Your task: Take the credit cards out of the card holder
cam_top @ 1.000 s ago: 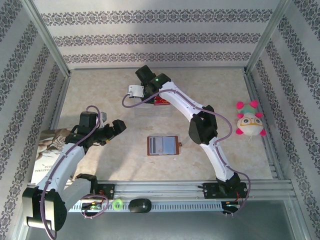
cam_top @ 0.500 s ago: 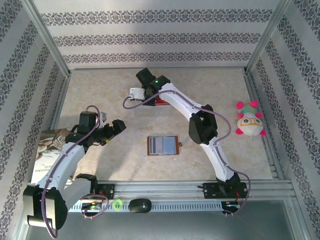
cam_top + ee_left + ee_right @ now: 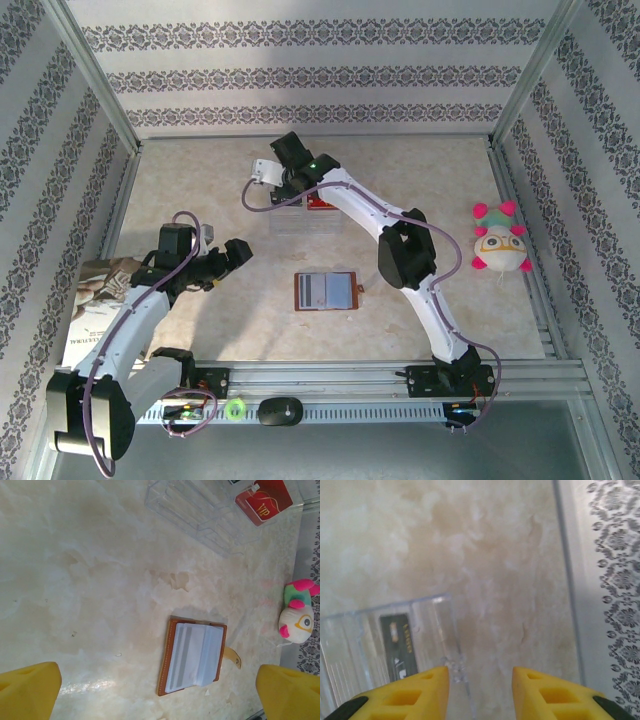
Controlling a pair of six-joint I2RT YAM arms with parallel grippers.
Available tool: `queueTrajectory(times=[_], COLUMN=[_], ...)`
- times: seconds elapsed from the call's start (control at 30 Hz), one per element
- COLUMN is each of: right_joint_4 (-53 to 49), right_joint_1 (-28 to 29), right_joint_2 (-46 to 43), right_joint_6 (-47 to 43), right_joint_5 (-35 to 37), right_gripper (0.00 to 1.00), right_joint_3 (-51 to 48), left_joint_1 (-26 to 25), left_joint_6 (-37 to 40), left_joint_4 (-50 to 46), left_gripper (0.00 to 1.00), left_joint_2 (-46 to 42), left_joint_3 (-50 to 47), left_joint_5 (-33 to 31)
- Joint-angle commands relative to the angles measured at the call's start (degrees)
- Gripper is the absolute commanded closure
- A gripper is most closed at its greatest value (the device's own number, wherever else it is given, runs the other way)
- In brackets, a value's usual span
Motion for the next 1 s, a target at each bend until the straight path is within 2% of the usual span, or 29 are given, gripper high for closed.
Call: queueTrajectory(times=[0.0, 0.1, 0.23, 0.37, 0.47, 0.6, 0.7, 0.97], right_joint_4=[5.42, 6.92, 8.79, 9.31, 7.75, 3.14, 0.88, 1.19], right_joint_1=[1.65, 2.44, 3.9, 5.31, 6.53, 8.78, 11.26, 17.45], right_joint_2=[-6.65, -11.3, -18.25, -26.7, -32.26, -35.9, -35.34, -31.4], right_joint_6=[8.39, 16.84, 30.33, 45.71, 53.75, 58.04, 58.81, 60.21], right_joint_5=[-0.82, -2.99, -1.62, -0.97, -1.04, -3.19, -4.16, 0.39], right_gripper=[0.6, 0.59, 0.58, 0.56, 0.55, 0.55, 0.55, 0.54], right_joint_3=[-0.88, -5.33, -14.74, -29.23, -40.58, -51.95, -56.91, -59.99], left_joint_1=[0.83, 0.82, 0.82, 0.83, 0.82, 0.82, 0.82, 0.67], left_joint_6=[-1.77, -3.42, -5.44, -7.18, -8.54, -10.22, -10.77, -12.48], left_joint_4=[2.8, 4.73, 7.6, 10.83, 13.36, 16.46, 18.04, 22.43], left_gripper=[0.0, 0.0, 0.0, 0.0, 0.0, 0.0, 0.0, 0.01], left_joint_2=[-3.1, -5.04, -5.77, -5.79, -6.07, -6.56, -6.14, -4.9], left_joint_3=[-1.07, -2.45, -4.77, -7.08, -9.13, -11.8, -13.18, -16.57], left_joint_5=[0.47, 0.29, 1.22, 1.69, 1.75, 2.2, 2.86, 4.39])
